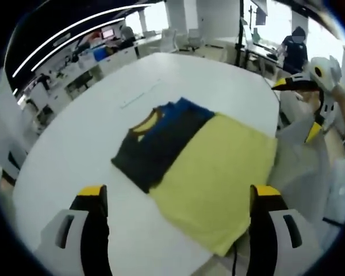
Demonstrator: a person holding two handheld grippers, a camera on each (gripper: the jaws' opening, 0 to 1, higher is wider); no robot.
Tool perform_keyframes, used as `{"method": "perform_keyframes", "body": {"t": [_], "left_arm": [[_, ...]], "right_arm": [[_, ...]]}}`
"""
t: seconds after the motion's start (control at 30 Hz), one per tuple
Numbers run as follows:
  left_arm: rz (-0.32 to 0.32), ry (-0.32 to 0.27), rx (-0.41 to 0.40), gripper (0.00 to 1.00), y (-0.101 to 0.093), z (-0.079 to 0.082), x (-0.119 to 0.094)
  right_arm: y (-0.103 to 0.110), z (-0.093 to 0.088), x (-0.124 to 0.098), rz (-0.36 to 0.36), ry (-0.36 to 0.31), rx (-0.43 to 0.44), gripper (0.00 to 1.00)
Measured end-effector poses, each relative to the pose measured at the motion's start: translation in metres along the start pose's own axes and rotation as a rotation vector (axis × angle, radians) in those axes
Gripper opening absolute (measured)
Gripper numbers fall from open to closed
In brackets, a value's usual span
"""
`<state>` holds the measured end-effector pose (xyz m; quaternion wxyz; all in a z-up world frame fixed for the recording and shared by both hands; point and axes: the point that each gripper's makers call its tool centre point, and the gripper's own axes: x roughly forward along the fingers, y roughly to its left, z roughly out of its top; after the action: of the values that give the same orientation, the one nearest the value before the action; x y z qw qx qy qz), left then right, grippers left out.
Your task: Fold the garment on the visible template until the final outline fits inside the template.
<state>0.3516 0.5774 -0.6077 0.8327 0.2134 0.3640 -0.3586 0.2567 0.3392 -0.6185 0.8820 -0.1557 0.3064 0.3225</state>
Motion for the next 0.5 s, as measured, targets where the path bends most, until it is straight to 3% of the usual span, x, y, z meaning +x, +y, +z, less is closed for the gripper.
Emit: {"method": "perform_keyframes", "body": {"t": [0.5], "left_arm": [[0.010,-0.024,-0.070,1.00,0.001,-0.023,-0.012]], "right_arm": [[-0.006,-0.007,0.004,-0.009,0.038,0.009,1.00]]}}
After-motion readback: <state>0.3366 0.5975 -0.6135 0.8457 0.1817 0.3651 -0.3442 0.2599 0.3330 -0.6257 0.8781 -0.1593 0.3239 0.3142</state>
